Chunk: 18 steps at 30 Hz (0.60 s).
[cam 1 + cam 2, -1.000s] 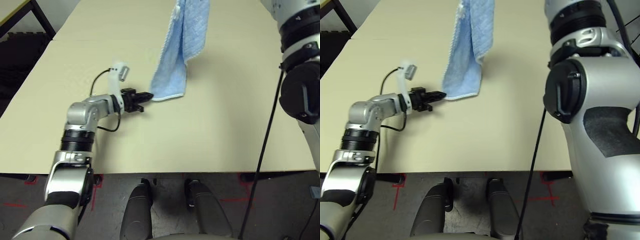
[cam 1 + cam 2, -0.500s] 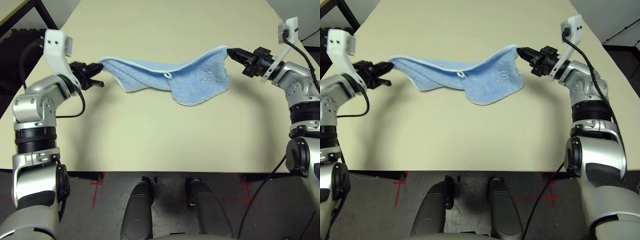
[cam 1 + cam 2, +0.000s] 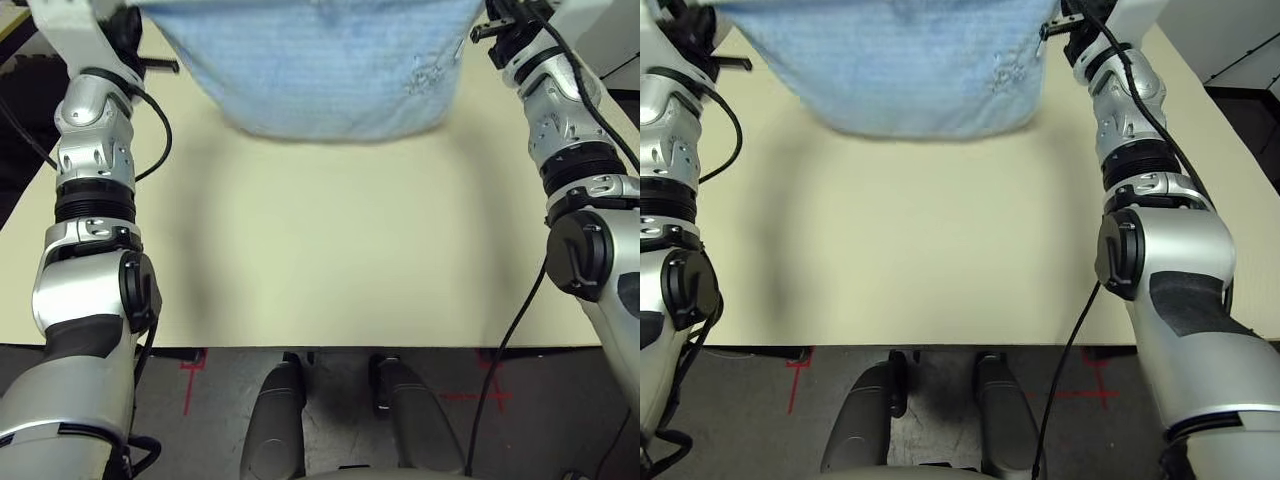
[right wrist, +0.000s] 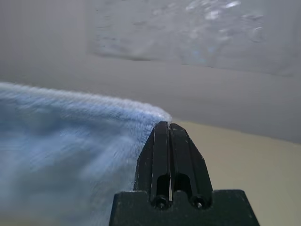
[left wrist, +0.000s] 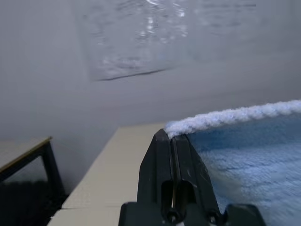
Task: Fold the towel and set it aside.
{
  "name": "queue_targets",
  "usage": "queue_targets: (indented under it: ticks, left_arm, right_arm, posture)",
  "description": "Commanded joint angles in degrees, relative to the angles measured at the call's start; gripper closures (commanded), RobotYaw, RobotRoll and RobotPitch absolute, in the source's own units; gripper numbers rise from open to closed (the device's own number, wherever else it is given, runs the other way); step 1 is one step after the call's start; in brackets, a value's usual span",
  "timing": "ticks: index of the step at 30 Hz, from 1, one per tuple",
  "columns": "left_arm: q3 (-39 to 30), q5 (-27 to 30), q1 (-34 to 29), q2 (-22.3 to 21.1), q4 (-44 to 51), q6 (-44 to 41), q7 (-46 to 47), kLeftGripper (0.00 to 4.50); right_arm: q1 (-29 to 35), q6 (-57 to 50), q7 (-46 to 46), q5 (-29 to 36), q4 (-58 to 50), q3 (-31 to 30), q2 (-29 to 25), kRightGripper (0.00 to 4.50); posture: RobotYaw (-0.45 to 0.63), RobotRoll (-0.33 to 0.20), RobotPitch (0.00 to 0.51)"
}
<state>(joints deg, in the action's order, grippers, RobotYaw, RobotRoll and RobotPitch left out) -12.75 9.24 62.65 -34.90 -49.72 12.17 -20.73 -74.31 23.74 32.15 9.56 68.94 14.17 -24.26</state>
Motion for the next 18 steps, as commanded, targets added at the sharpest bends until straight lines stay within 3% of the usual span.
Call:
queue_targets:
  ticks: [1,8,14,18]
  left_arm:
    - [6.21,-2.82,-10.02,-2.24,3.04,-10.38,-11.26,4.47]
    - [10.75,-1.82,-16.9,-10.36,14.11,-29.52,-28.19,4.47]
    - [13.02,-2.73,-18.1,-13.24,17.18,-33.23,-34.66,4.47]
    - [15.94,-2.81,-19.37,-17.09,18.85,-35.45,-44.04,4.47]
  right_arm:
    - [6.22,-5.31,15.37,0.01,1.52,-1.78,-1.69,4.5]
    - [7.83,-11.78,27.25,-2.18,0.53,-4.78,-6.68,4.5]
    - [8.4,-11.66,35.19,-7.02,0.07,-10.51,-9.99,4.5]
    - [9.29,-9.8,42.06,-10.3,-0.43,-14.4,-12.47,4.5]
  posture:
    - [0.05,0.0,0.23]
    - [0.05,0.0,0.23]
    - [0.06,0.0,0.223]
    - [0.05,0.0,0.222]
